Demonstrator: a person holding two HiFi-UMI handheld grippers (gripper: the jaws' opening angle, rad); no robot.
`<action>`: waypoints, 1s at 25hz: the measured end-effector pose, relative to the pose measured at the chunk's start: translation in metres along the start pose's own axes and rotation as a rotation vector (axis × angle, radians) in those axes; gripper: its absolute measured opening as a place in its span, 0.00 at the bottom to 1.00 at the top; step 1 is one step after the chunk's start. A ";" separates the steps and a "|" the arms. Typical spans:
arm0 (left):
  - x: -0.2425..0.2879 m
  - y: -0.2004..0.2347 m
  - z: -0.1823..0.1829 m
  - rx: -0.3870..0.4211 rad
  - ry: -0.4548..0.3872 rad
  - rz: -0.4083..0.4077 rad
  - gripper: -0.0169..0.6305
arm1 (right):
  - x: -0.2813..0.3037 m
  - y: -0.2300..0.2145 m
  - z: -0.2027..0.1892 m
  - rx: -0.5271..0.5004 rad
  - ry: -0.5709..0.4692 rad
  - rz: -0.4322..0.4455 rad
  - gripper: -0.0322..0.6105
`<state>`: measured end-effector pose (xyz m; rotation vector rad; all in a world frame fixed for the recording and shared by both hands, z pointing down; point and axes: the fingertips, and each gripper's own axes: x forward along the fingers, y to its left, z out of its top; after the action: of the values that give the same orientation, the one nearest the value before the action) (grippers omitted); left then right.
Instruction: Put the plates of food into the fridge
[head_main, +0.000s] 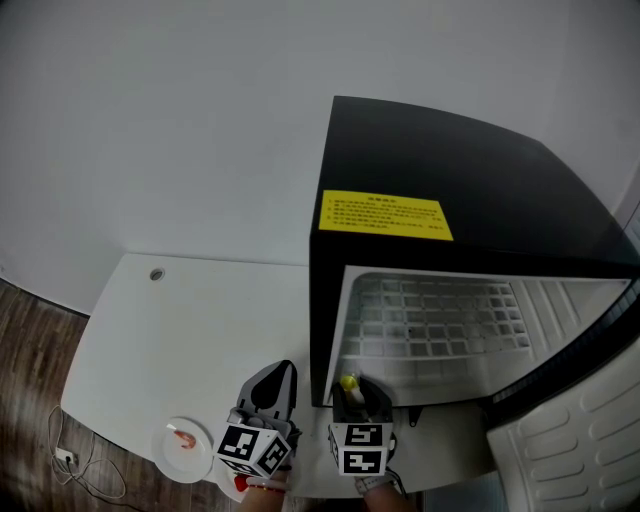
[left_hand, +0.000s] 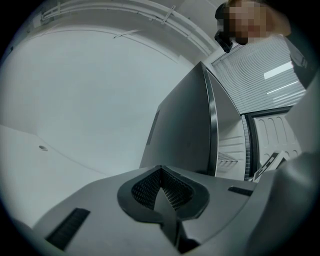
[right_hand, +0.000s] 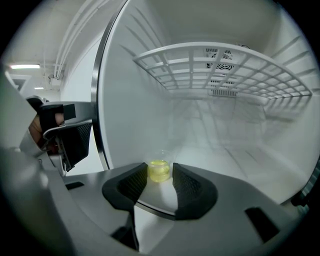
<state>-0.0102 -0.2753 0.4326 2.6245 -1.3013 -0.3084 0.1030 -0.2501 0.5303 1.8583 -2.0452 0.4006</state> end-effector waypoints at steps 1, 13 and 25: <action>0.000 0.000 0.000 0.000 0.001 0.001 0.04 | -0.001 0.000 0.000 0.001 0.000 0.002 0.27; -0.001 0.000 0.000 0.008 -0.007 0.001 0.04 | -0.016 -0.002 -0.010 -0.020 0.017 0.021 0.27; -0.005 -0.013 0.018 0.022 -0.021 -0.012 0.04 | -0.049 -0.002 -0.015 0.040 0.006 0.070 0.27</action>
<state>-0.0085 -0.2651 0.4129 2.6554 -1.3034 -0.3261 0.1099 -0.2000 0.5229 1.8098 -2.1178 0.4677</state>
